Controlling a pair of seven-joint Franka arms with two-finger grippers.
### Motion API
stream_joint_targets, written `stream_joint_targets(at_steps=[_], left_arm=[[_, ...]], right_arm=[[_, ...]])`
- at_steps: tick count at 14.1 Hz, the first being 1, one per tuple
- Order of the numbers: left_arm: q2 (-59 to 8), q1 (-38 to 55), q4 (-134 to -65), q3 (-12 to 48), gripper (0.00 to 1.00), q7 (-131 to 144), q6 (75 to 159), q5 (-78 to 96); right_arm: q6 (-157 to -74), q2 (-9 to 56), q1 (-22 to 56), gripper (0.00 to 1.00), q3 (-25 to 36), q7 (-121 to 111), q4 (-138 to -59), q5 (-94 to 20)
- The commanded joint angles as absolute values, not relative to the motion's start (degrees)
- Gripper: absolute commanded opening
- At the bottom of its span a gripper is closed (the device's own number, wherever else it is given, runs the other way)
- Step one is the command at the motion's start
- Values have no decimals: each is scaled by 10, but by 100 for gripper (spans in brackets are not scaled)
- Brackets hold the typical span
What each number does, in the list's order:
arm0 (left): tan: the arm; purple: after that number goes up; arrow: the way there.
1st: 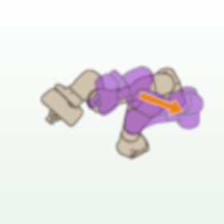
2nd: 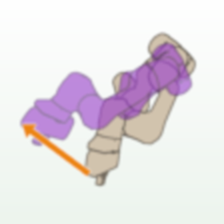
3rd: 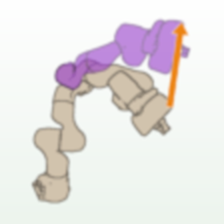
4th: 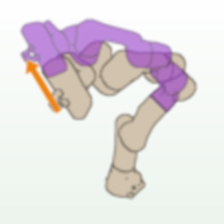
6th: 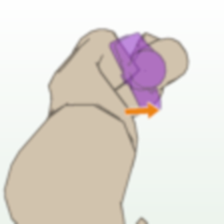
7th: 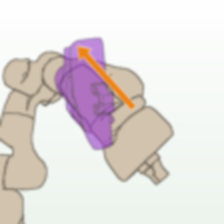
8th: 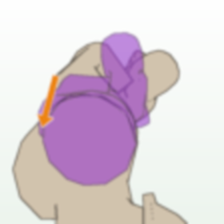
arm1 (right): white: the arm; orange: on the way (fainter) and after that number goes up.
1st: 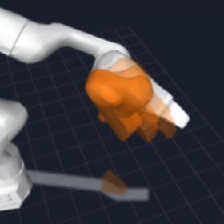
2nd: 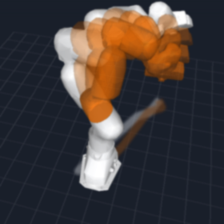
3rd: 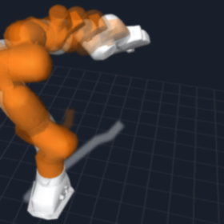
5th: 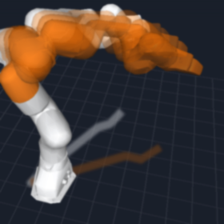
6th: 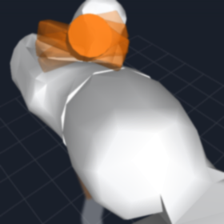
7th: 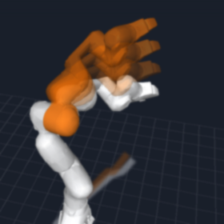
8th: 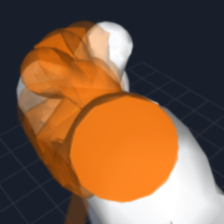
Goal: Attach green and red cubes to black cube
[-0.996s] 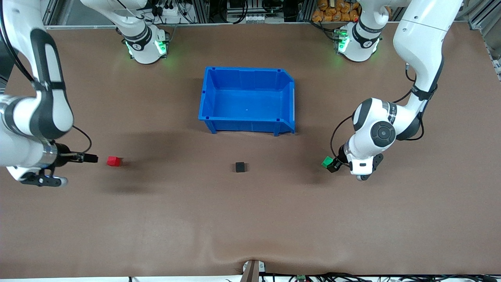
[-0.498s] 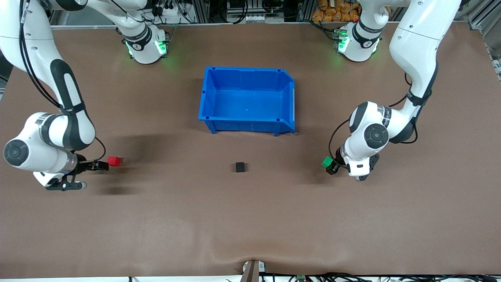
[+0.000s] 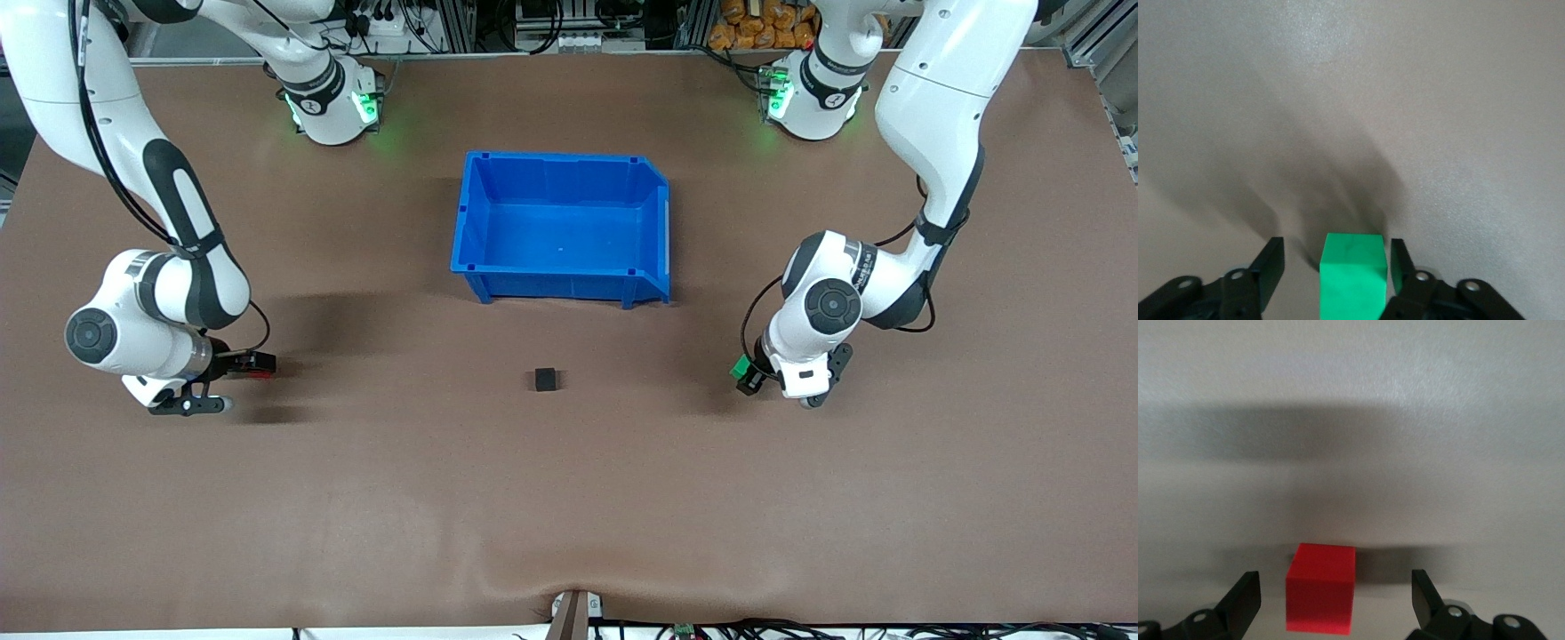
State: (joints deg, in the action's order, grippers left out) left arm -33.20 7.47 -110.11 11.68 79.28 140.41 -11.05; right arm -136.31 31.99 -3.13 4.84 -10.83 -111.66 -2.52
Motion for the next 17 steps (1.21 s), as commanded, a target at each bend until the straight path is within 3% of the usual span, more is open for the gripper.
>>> stream_joint_targets(at_steps=[1, 3, 4, 5, 6, 7, 17], left_arm=[[-337, 78, -1094, 116, 60, 819, 1410, -125], [-338, 78, -1087, 117, 46, 831, 1410, -125], [-338, 78, -1086, 118, 34, 834, 1409, -125], [-338, 78, -1085, 118, 22, 835, 1409, -125], [-337, 77, -1085, 118, 2, 838, 1409, -124], [-336, 77, -1085, 118, 0, 845, 1409, -124], [-337, 104, -1038, 120, 0, 942, 1401, -106]], right_arm=[[-1375, 300, -29, 100, 47, -113, -1146, -36], [-1379, 302, -28, 100, 47, -113, -1146, -36], [-1378, 301, -27, 100, 47, -113, -1146, -36], [-1374, 301, -27, 73, 47, -113, -1146, -36], [-1372, 301, -28, 21, 47, -113, -1146, -36], [-1369, 302, -28, 0, 47, -113, -1146, -36], [-1311, 301, -22, 0, 47, -341, -1079, -34]])
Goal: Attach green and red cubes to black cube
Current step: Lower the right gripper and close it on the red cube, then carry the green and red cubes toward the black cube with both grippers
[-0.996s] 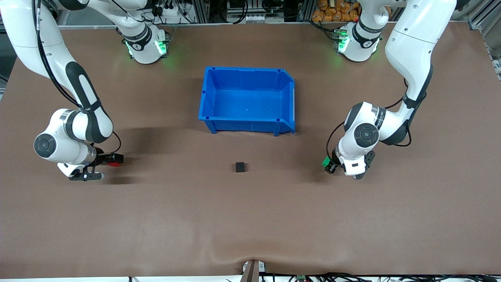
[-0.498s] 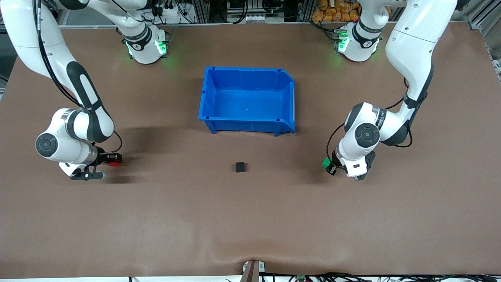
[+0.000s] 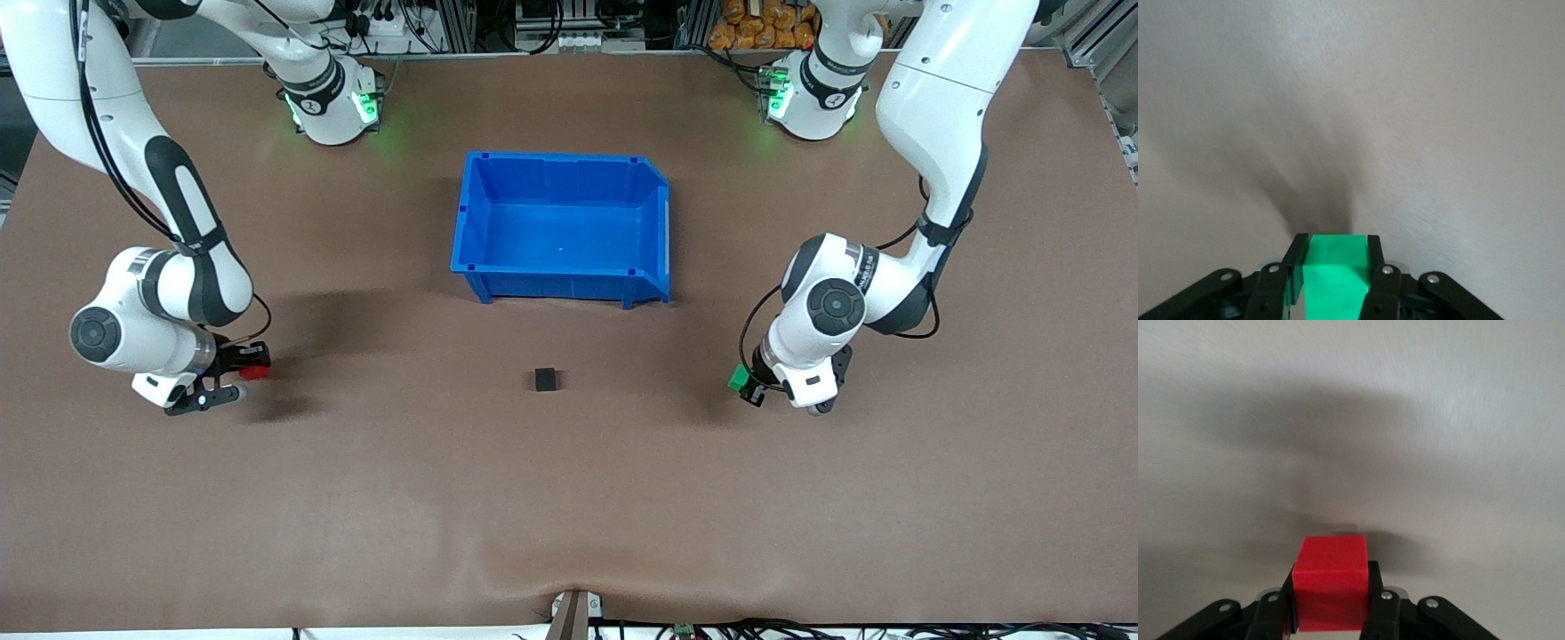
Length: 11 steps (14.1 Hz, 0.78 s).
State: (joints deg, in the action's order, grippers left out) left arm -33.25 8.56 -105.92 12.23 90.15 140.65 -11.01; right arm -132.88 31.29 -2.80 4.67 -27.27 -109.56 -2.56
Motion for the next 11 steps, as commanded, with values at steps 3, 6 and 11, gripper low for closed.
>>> stream_joint_targets(at_steps=[3, 6, 11], left_arm=[[-340, 135, -1018, 120, 0, 1019, 1399, -105], [-339, 145, -1000, 121, 0, 1051, 1376, -105], [-378, 198, -929, 120, 0, 1117, 1373, -53]], right_arm=[[-1313, 306, -25, 0, 47, -507, -1052, -33], [-1317, 314, -14, 0, 47, -659, -1035, -36], [-1313, 321, 57, 0, 47, -711, -1020, -34]])
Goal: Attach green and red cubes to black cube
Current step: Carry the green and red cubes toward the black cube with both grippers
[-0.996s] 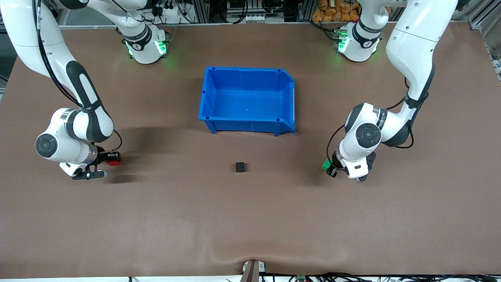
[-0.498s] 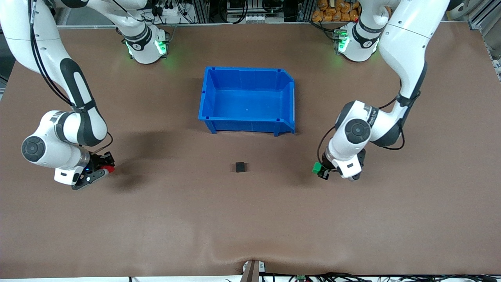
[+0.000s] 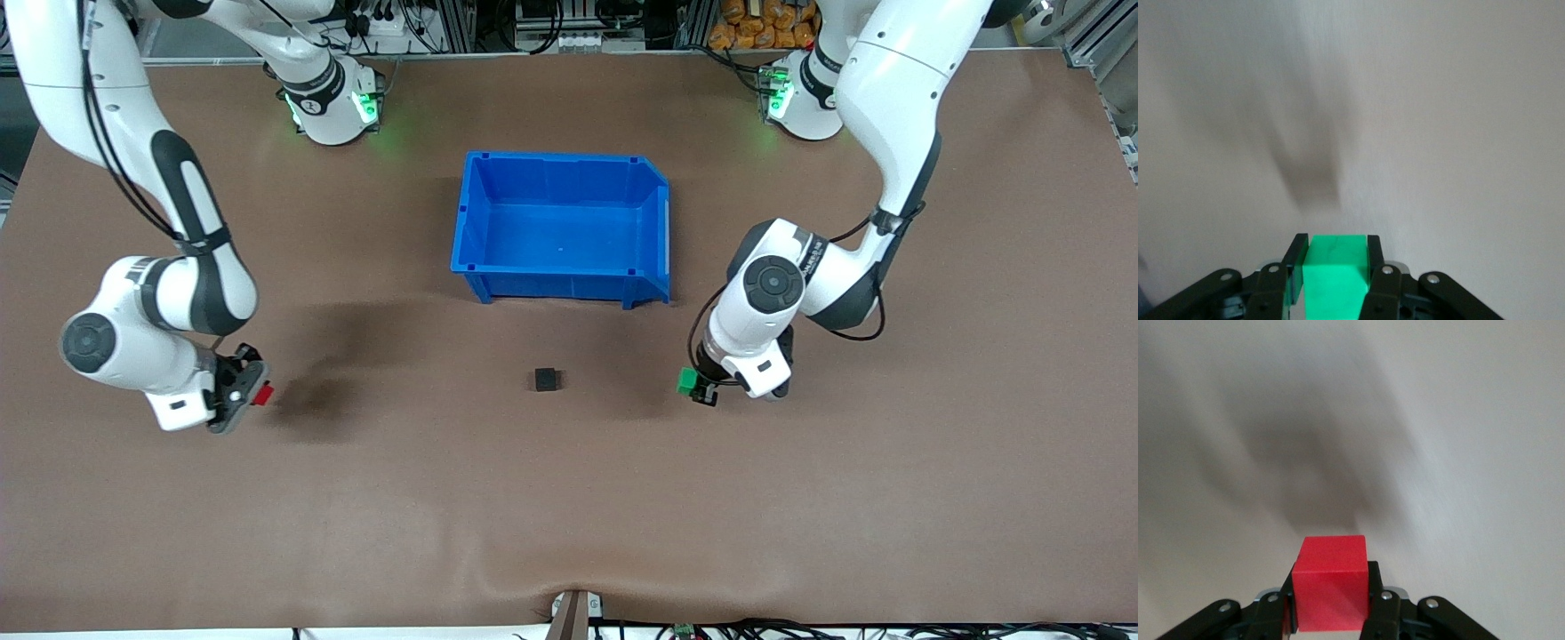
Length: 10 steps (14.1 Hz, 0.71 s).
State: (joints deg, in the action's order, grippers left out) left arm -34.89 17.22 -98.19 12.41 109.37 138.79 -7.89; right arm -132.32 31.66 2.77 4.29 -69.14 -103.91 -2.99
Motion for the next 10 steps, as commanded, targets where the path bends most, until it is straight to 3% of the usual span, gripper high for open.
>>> stream_joint_targets(at_steps=[1, 10], left_arm=[[-384, 204, -914, 120, 0, 1121, 1368, -40], [-460, 272, -795, 112, 0, 1235, 1324, -11]], right_arm=[[-1313, 322, 75, 0, 47, -717, -1017, -35], [-1313, 363, 198, 0, 47, -669, -970, -86]])
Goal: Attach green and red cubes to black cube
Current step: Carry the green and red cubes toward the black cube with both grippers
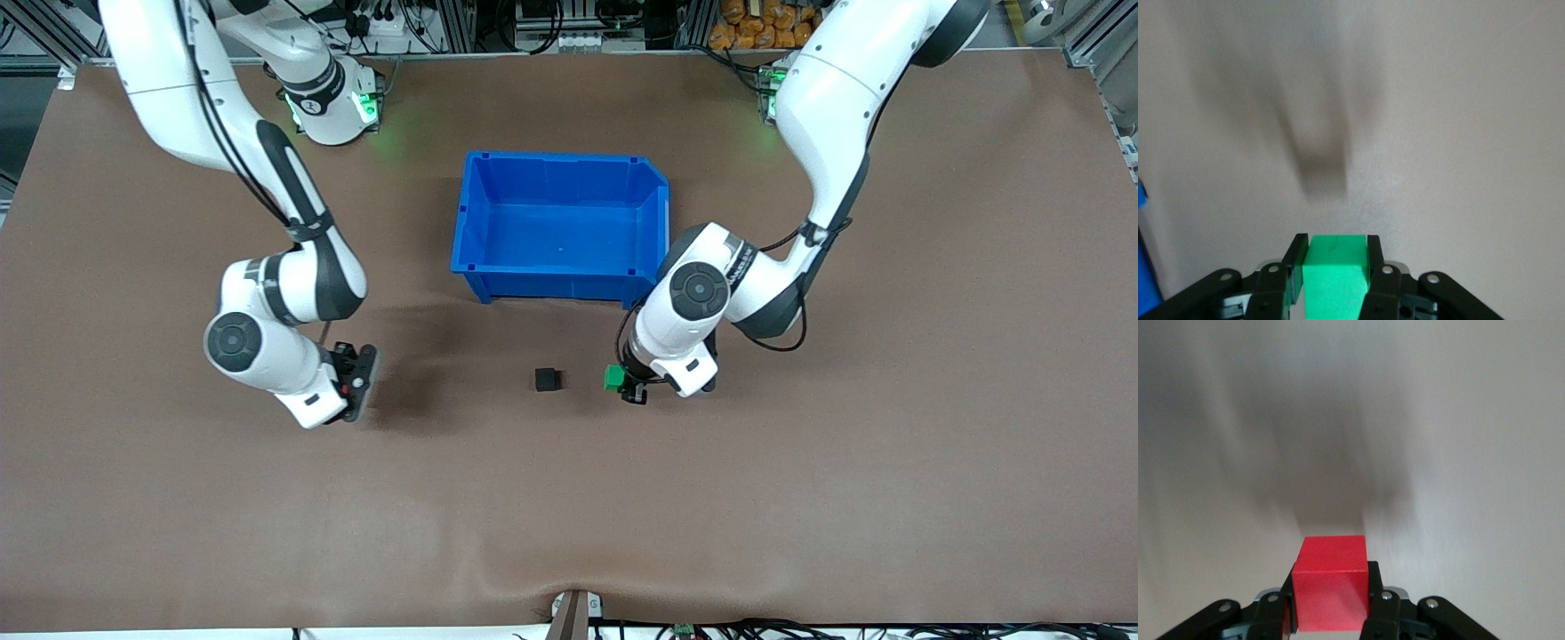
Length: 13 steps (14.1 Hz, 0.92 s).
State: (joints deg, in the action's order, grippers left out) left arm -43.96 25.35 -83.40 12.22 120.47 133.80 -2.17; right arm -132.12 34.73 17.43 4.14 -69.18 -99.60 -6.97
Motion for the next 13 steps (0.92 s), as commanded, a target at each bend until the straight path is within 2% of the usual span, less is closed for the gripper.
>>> stream_joint_targets(at_steps=[1, 3, 6, 13], left_arm=[[-462, 274, -791, 112, 0, 1250, 1324, -11], [-479, 293, -778, 100, 0, 1297, 1324, -18], [-500, 357, -752, 36, 0, 1314, 1323, -11], [-538, 379, -721, 36, 0, 1328, 1321, -11]], right_arm=[[-1314, 365, 213, 0, 47, -649, -969, -88], [-1316, 371, 234, 0, 47, -619, -961, -88], [-1316, 378, 253, 0, 47, -596, -951, -88], [-1317, 395, 274, 0, 47, -561, -926, -89]])
